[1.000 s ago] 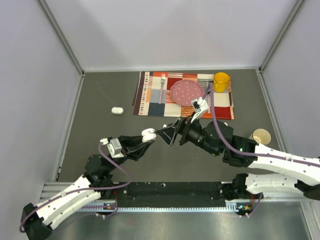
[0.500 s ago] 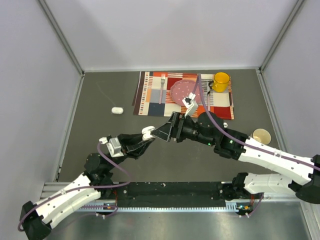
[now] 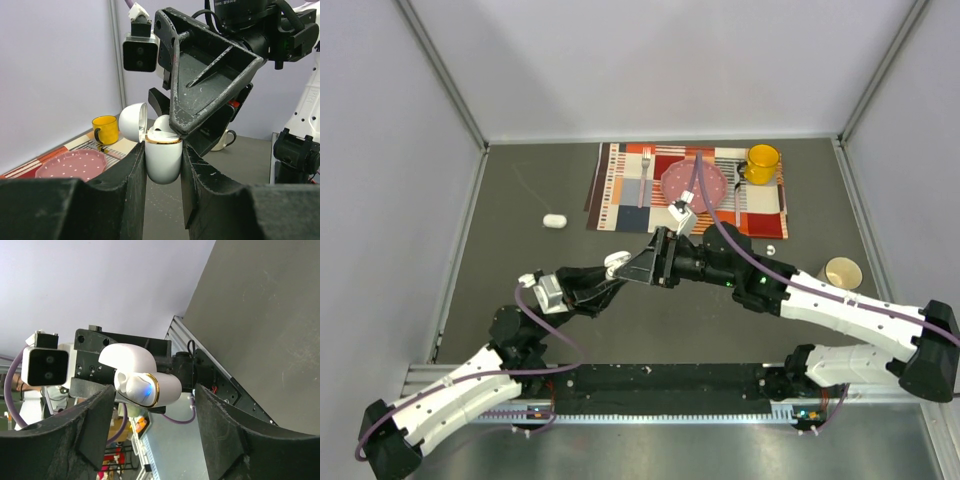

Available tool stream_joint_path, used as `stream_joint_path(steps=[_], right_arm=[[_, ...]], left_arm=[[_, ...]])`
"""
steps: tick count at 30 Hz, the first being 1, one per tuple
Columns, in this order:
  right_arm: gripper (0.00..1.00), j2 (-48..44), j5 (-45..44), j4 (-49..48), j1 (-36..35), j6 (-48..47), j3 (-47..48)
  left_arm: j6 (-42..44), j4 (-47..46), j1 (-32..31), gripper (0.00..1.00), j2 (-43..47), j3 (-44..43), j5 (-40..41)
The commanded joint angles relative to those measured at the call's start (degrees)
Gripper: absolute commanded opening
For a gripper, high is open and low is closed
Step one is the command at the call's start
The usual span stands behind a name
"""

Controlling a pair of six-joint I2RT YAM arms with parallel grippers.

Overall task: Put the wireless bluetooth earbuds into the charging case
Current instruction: Adjust the charging case.

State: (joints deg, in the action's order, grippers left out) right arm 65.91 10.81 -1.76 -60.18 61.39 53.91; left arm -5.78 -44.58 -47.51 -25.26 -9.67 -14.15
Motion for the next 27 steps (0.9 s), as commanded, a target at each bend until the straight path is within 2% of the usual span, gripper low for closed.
stream_joint_path(steps=[1, 8, 13, 15, 27], right_arm=[[0.60, -0.26, 1.76, -6.24, 0.77, 2.16, -0.65], [0.56, -0.17, 1.14, -6.06, 1.12, 1.90, -0.74], [0.48, 0.18, 1.76, -6.68, 1.30, 1.81, -0.56], [0.42, 0.54, 2.11, -6.94, 1.30, 1.72, -0.47], [0.31, 1.94, 4.13, -6.16, 1.30, -0.21, 0.66]], left_arm=[[0.51, -2.98, 0.13, 0.00, 0.65, -2.63, -1.14], [0.25, -2.09, 0.13, 0.00, 0.65, -2.90, -2.28], [-0.11, -2.36, 0.13, 0.00, 0.56, -2.72, -2.46], [-0.11, -2.27, 0.13, 0.00, 0.47, -2.72, -2.55], [-0.46, -1.22, 0.13, 0.00, 0.12, -2.37, -1.84]])
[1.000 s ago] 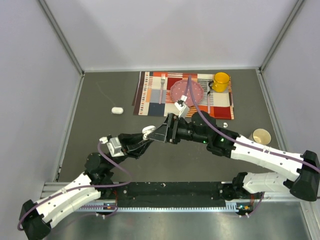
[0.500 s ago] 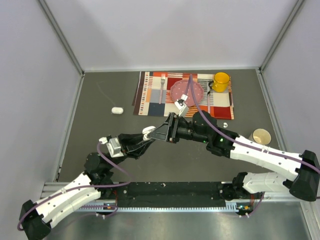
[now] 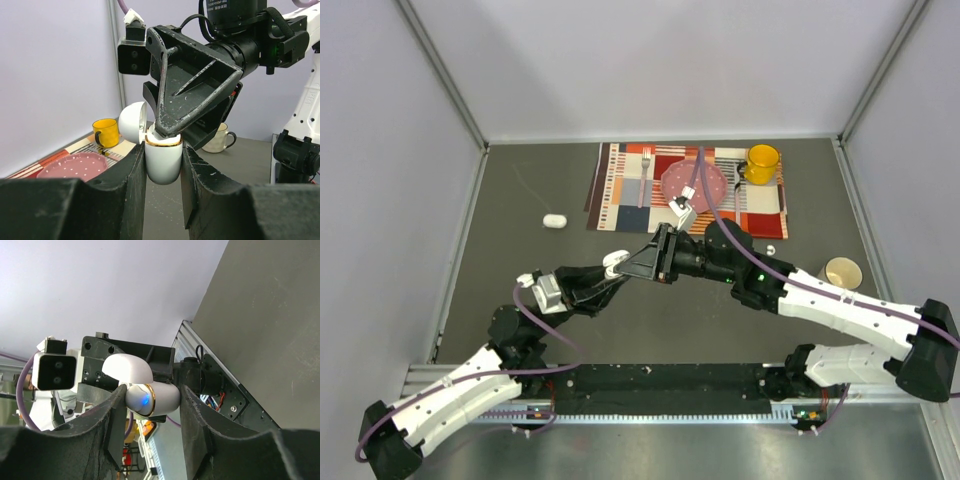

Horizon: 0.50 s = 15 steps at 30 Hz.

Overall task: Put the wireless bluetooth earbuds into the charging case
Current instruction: Adjust the charging case.

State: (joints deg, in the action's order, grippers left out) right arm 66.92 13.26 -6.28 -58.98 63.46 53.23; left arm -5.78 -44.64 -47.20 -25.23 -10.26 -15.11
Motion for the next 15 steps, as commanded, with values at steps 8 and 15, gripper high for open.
stream_joint_path(steps=[8, 15], right_arm=[[0.30, 0.85, 0.02, 3.03, 0.09, -6.59, 3.98], [0.29, 1.46, -0.34, 5.75, 0.09, -9.41, 5.65]], left_arm=[[-0.55, 0.08, -0.17, 0.00, -0.08, -1.34, 0.00], [-0.55, 0.43, -0.17, 0.00, -1.04, -1.60, 0.00]])
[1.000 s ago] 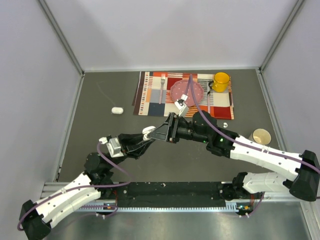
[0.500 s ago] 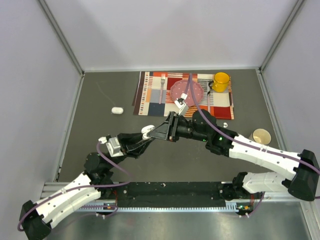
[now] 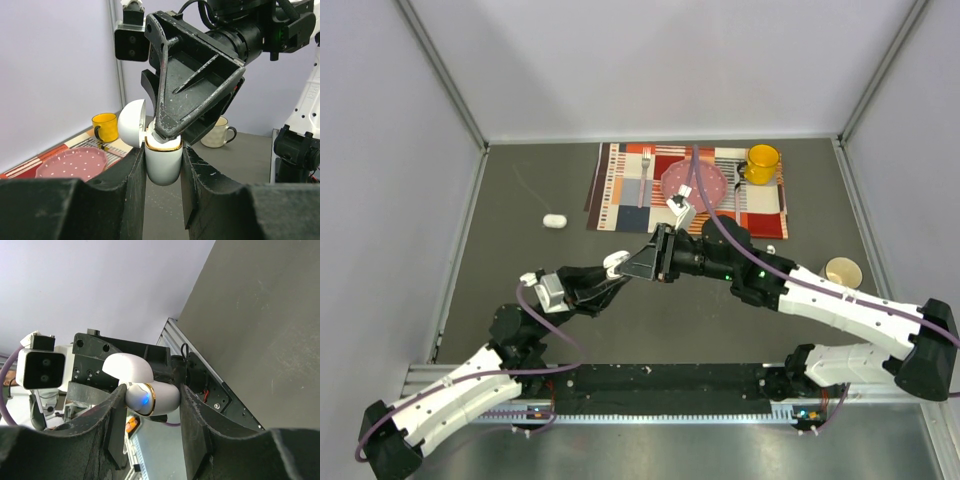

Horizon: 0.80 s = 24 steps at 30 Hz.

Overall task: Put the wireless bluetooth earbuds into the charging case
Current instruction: Adjust the charging case, then pick up the left earbud from the center of the board.

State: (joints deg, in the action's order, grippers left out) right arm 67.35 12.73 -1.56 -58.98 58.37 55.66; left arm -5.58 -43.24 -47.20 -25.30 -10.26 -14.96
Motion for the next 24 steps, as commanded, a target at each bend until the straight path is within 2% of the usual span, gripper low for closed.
stream_joint_path(steps=[1, 7, 10, 11, 17, 19, 24], right_arm=[[0.29, 1.03, 0.28, 1.38, 0.01, -4.49, 3.32], [0.30, 1.11, -0.42, 3.58, 0.01, -6.07, 4.19], [0.40, 0.85, -0.78, 4.46, 0.01, -6.69, 4.55], [0.47, 0.76, -0.78, 4.55, 0.01, -6.78, 4.55], [0.68, -0.73, -2.97, 4.38, 0.01, -7.39, 3.93], [0.72, -1.43, -3.33, 4.02, 0.01, -7.92, 3.67], [0.75, -3.80, -4.29, 3.15, 0.01, -9.14, 2.70]], left_arm=[[-0.74, -0.97, -0.17, 0.00, -1.15, -1.69, -0.50], [-0.48, -0.62, -0.17, 0.00, -2.12, -2.13, -1.30], [-0.13, -0.61, -0.17, 0.00, -1.51, -1.69, 0.28], [-0.13, -0.79, -0.17, 0.00, -1.07, -1.34, 1.15], [0.40, -0.53, -0.17, 0.00, 1.83, 0.68, 4.94], [-0.04, -0.53, -0.17, 0.00, 2.53, 1.30, 5.55], [-0.48, -0.18, -0.17, 0.00, 3.59, 2.35, 6.96]])
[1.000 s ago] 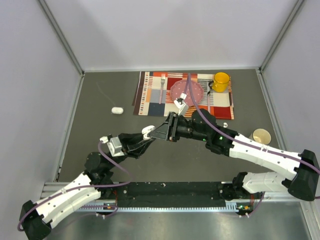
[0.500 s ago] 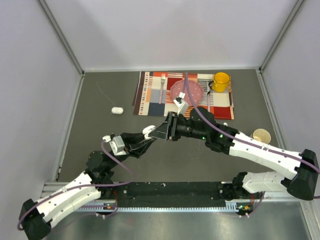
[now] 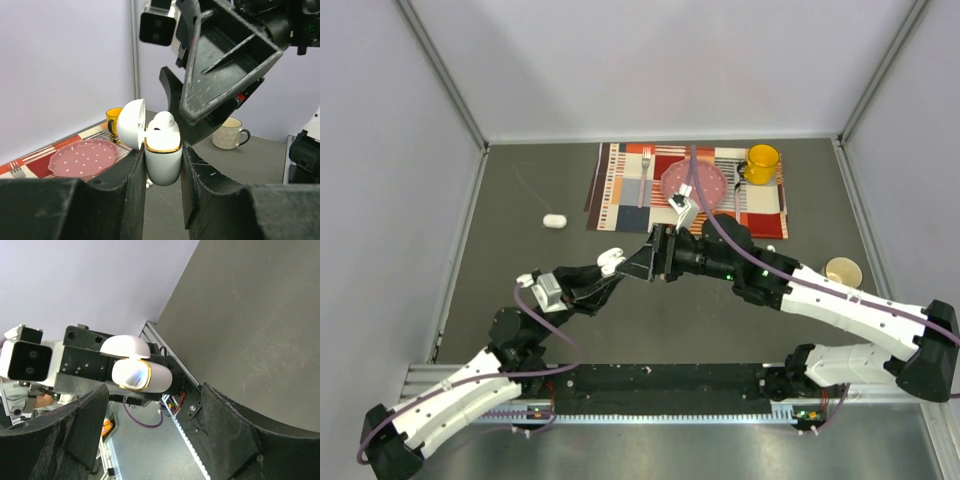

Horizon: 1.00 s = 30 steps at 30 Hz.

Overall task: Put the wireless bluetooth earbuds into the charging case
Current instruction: Pick up the left earbud from the center of the board.

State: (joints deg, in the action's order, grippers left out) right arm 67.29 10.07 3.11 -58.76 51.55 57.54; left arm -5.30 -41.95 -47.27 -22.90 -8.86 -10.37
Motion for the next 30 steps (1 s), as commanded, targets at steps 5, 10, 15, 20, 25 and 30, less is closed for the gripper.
stream_joint_path(steps=[5, 10, 15, 20, 25, 30], right_arm=[[0.75, -7.95, -5.39, -2.68, -0.13, -4.35, -0.93], [0.75, -11.39, -14.70, 0.12, -0.12, -5.67, -1.99], [0.70, -7.36, -29.75, 16.36, 1.28, -1.64, 1.78], [0.64, 3.70, -27.38, 23.51, 6.28, 1.97, 6.17], [0.63, 14.08, -29.31, 29.30, 6.47, 3.38, 13.89], [0.61, 26.37, -30.10, 32.56, 6.55, 1.18, 22.25]], left_arm=[[-0.06, 0.20, -0.11, 0.00, 3.38, 1.66, 3.87], [0.46, 3.71, -0.11, 0.00, 6.62, 1.74, 4.75], [0.38, 7.23, -0.11, 0.00, 10.32, 1.66, 5.36], [0.73, 11.27, -0.11, 0.00, 14.19, 0.96, 5.71], [0.64, 14.97, -0.11, 0.00, 17.17, 0.51, 5.54], [1.61, 19.44, -0.11, 0.00, 19.38, -0.89, 5.10]])
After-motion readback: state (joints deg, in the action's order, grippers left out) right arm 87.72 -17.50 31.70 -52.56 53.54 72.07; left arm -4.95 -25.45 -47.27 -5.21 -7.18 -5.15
